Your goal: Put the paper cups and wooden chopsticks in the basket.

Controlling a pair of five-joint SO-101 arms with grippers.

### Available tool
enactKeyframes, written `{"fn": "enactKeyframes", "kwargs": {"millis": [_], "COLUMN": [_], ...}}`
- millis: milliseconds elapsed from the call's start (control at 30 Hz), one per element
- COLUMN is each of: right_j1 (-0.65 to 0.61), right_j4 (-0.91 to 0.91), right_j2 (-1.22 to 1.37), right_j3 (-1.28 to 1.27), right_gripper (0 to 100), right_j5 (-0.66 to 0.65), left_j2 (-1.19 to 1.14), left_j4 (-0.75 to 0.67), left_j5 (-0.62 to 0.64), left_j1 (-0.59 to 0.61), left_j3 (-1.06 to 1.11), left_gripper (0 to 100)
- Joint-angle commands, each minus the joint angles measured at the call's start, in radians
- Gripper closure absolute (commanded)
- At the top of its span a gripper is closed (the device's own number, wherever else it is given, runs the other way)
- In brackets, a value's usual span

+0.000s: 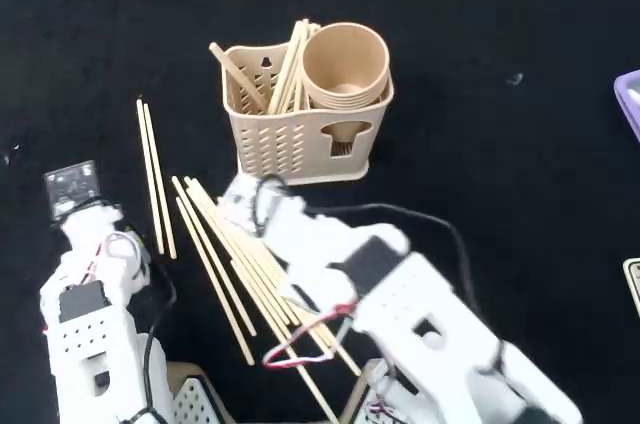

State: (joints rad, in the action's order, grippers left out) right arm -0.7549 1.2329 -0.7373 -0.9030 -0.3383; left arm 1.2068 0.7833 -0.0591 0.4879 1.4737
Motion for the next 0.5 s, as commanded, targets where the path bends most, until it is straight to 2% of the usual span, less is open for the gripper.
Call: {"fn": "enactKeyframes", "kwargs": {"millis": [0,233,467], "right_j1": [-0.069,-0.12,-0.115], "right_j4": [-0.166,-0.382,-0.446], "right_j2": [0.117,0.357,0.507], "right_j3": [-0.019,-0.051,-0.045], "right_gripper": [75.8,75.8,75.8], "right_j5": [0.031,0.097,0.109], "left_j2": [0.012,0.012,0.012], "left_j4": [-0.002,-0.015,-0.014], "left_j5": [0.051,0.054,0.054], "left_j1": [0.096,0.097,0.097], "left_j3": [-0.065,-0.058,-0.058], "left_gripper": [86,86,86]}}
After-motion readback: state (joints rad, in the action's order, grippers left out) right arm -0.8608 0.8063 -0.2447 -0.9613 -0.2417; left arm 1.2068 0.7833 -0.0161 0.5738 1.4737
